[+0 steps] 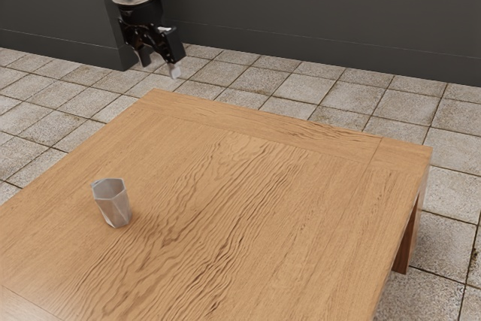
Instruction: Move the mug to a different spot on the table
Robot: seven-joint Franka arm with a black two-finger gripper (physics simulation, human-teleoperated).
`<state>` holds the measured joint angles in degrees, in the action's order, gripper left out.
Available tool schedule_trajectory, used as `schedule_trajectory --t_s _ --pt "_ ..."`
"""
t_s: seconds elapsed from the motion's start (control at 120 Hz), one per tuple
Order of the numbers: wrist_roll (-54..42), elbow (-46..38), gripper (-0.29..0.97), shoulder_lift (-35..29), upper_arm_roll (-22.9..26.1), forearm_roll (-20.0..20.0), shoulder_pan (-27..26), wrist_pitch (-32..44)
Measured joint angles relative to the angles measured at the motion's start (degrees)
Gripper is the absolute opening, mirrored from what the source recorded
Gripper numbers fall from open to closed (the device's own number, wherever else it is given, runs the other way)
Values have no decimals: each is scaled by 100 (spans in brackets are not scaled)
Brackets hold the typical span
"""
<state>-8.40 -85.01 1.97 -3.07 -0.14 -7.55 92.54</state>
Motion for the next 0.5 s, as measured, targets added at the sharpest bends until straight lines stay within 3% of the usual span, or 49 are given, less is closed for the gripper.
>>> schedule_trajectory --t_s 0.317,0.5 --pt "55 0 68 3 -113 -90 3 -9" --pt "678 -34 68 -10 -1383 -135 -759 -426"
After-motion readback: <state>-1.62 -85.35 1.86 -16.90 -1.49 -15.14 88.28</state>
